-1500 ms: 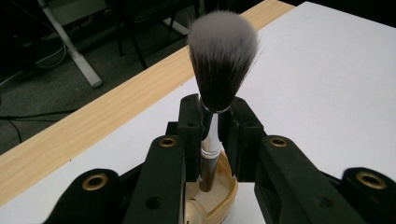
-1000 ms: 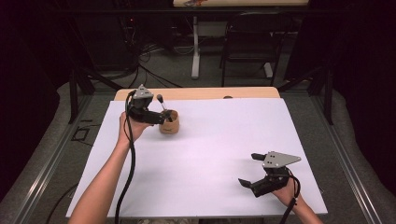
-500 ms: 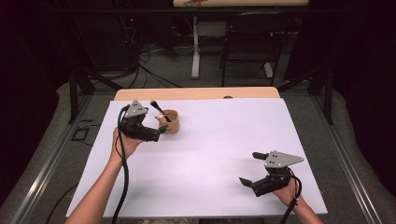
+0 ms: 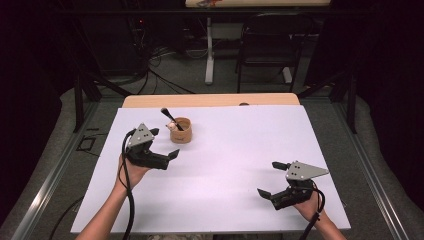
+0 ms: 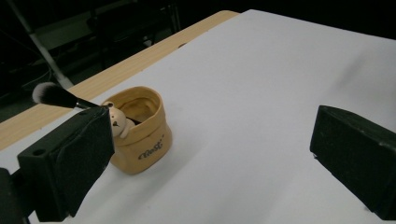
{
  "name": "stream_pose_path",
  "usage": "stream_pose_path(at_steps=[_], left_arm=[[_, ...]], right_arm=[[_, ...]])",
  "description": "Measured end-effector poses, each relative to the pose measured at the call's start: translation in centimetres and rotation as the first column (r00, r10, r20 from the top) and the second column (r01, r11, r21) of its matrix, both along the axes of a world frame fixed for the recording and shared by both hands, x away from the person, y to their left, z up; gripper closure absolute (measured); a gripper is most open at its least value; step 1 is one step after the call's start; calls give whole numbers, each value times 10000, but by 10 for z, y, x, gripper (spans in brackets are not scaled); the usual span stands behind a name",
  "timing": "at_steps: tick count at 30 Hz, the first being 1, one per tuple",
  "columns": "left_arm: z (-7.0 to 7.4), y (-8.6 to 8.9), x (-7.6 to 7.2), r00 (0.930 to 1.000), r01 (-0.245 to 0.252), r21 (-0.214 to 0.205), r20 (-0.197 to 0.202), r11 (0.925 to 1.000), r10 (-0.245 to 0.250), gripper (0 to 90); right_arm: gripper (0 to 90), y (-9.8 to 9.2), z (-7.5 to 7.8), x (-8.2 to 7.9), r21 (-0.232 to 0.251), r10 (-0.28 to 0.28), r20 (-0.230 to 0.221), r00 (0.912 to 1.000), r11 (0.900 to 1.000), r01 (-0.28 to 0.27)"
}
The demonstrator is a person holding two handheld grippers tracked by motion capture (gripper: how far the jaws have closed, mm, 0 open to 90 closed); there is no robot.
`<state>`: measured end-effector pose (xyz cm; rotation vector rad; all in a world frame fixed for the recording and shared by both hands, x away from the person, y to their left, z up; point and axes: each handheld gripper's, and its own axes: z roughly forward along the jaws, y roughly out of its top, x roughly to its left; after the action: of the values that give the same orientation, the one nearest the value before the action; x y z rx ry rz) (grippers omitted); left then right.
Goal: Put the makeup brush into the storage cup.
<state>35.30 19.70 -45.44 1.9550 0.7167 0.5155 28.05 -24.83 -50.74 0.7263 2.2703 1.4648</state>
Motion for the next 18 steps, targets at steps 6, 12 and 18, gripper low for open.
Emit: stream_pose_path(at_steps=[6, 12, 18], left_arm=[[-6, 2, -14, 10000, 81, -118, 57, 9999, -80, 0], [-11, 6, -26, 9997, 161, -324, 164, 9993, -155, 0], [-18, 8, -37, 9997, 195, -490, 126, 9986, -189, 0]], right_arm=[[0, -1, 0, 0, 15, -50, 31, 10000, 10000, 50], [0, -1, 0, 0, -68, -49, 28, 10000, 10000, 49], [0, -1, 0, 0, -72, -76, 39, 10000, 9999, 76]])
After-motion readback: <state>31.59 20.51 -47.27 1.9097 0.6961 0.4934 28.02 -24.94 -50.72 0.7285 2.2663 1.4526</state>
